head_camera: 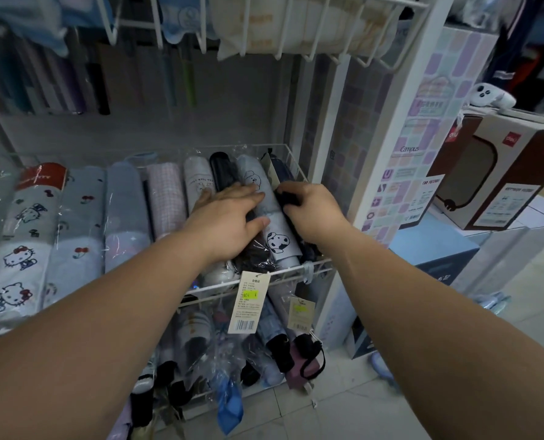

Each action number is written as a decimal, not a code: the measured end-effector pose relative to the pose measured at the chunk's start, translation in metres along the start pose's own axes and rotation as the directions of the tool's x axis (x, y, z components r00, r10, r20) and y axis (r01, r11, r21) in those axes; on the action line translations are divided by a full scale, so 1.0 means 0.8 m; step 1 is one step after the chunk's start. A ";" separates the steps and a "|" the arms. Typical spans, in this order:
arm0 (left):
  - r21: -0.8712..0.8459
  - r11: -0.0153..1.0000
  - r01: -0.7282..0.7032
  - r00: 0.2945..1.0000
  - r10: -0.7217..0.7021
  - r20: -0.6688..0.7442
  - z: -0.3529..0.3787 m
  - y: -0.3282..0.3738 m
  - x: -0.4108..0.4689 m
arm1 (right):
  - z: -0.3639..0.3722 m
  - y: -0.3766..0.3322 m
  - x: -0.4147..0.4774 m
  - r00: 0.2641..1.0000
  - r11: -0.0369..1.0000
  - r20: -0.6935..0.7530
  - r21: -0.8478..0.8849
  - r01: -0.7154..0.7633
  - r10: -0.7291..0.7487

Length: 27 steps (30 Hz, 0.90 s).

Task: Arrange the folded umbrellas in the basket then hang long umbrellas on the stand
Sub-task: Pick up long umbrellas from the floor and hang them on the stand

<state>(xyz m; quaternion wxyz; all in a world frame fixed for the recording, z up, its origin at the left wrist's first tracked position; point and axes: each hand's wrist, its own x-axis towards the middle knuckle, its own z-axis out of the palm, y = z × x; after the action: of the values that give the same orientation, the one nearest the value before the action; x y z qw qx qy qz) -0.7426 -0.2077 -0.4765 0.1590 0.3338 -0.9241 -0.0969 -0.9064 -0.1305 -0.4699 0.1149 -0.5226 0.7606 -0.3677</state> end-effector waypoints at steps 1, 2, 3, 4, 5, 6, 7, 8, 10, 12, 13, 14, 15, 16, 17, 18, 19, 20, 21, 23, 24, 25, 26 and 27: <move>-0.051 0.999 -0.011 0.999 0.009 -0.031 -0.002 0.000 -0.005 | -0.005 -0.001 -0.007 1.000 0.995 -0.013 0.103 -0.016 0.017; -0.086 0.996 -0.028 0.998 0.023 -0.058 -0.004 0.000 -0.012 | -0.009 -0.001 -0.016 0.999 0.980 -0.025 0.195 -0.036 0.041; -0.108 0.993 -0.042 0.996 0.034 -0.078 -0.007 0.002 -0.019 | -0.012 -0.002 -0.027 0.998 0.963 -0.038 0.267 -0.042 0.054; -0.125 0.991 -0.045 0.995 0.034 -0.090 -0.009 0.004 -0.028 | -0.014 -0.003 -0.041 0.997 0.951 -0.051 0.306 -0.038 0.056; -0.141 0.989 -0.042 0.995 0.027 -0.100 -0.010 0.007 -0.037 | -0.014 -0.003 -0.055 0.997 0.948 -0.063 0.317 -0.030 0.052; -0.159 0.987 -0.035 0.994 0.018 -0.111 -0.010 0.009 -0.044 | -0.013 -0.004 -0.070 0.997 0.950 -0.066 0.311 -0.027 0.050; -0.184 0.982 -0.038 0.992 0.015 -0.124 -0.009 0.013 -0.051 | -0.013 -0.002 -0.083 0.996 0.953 -0.063 0.302 -0.036 0.058; -0.213 0.976 -0.054 0.990 0.024 -0.141 -0.007 0.019 -0.056 | -0.014 -0.001 -0.097 0.995 0.956 -0.066 0.288 -0.047 0.069; -0.277 0.954 -0.112 0.982 0.063 -0.179 -0.002 0.035 -0.063 | -0.018 0.008 -0.127 0.990 0.982 -0.131 0.185 -0.028 0.053; -0.338 0.922 -0.188 0.973 0.129 -0.190 0.004 0.060 -0.070 | -0.028 0.022 -0.159 0.969 0.999 -0.244 0.020 0.041 -0.035; -0.349 0.905 -0.244 0.964 0.186 -0.192 0.007 0.074 -0.074 | -0.035 0.032 -0.175 0.954 0.996 -0.289 -0.053 0.064 -0.077; -0.349 0.886 -0.305 0.948 0.249 -0.196 0.011 0.088 -0.078 | -0.043 0.046 -0.191 0.942 0.992 -0.322 -0.109 0.067 -0.099; -0.348 0.867 -0.356 0.932 0.305 -0.195 0.015 0.100 -0.082 | -0.052 0.062 -0.208 0.933 0.988 -0.347 -0.150 0.047 -0.097; -0.352 0.851 -0.390 0.920 0.342 -0.191 0.021 0.110 -0.087 | -0.061 0.080 -0.225 0.929 0.985 -0.364 -0.174 0.007 -0.071; -0.362 0.840 -0.405 0.914 0.362 -0.184 0.029 0.119 -0.091 | -0.070 0.099 -0.241 0.928 0.982 -0.372 -0.184 -0.050 -0.022; -0.380 0.831 -0.407 0.913 0.370 -0.170 0.039 0.128 -0.096 | -0.078 0.118 -0.256 0.930 0.977 -0.367 -0.182 -0.112 0.039; -0.400 0.823 -0.402 0.915 0.374 -0.150 0.051 0.137 -0.100 | -0.086 0.137 -0.269 0.932 0.968 -0.346 -0.182 -0.174 0.102; -0.420 0.818 -0.394 0.917 0.380 -0.121 0.064 0.147 -0.103 | -0.093 0.156 -0.282 0.936 0.953 -0.311 -0.197 -0.229 0.161; -0.432 0.814 -0.388 0.917 0.388 -0.092 0.079 0.159 -0.104 | -0.100 0.174 -0.292 0.940 0.937 -0.272 -0.223 -0.270 0.207; -0.434 0.819 -0.375 0.917 0.396 -0.045 0.113 0.185 -0.099 | -0.111 0.208 -0.306 0.944 0.909 -0.217 -0.286 -0.304 0.248; -0.429 0.828 -0.361 0.920 0.393 -0.017 0.132 0.199 -0.095 | -0.116 0.225 -0.310 0.943 0.900 -0.208 -0.301 -0.315 0.260; -0.421 0.840 -0.343 0.922 0.386 0.019 0.152 0.213 -0.091 | -0.119 0.242 -0.313 0.941 0.895 -0.207 -0.307 -0.323 0.268; -0.410 0.850 -0.331 0.921 0.385 0.054 0.173 0.226 -0.088 | -0.122 0.259 -0.315 0.939 0.893 -0.207 -0.308 -0.329 0.275; -0.394 0.859 -0.327 0.918 0.388 0.086 0.196 0.238 -0.085 | -0.123 0.278 -0.317 0.937 0.891 -0.204 -0.305 -0.336 0.283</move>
<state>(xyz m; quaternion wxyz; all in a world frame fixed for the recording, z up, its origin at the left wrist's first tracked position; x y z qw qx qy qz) -0.8608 -0.0076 -0.5833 0.1589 0.1107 -0.9444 -0.2657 -1.0109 0.1769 -0.6045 0.0225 -0.3762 0.8921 -0.2493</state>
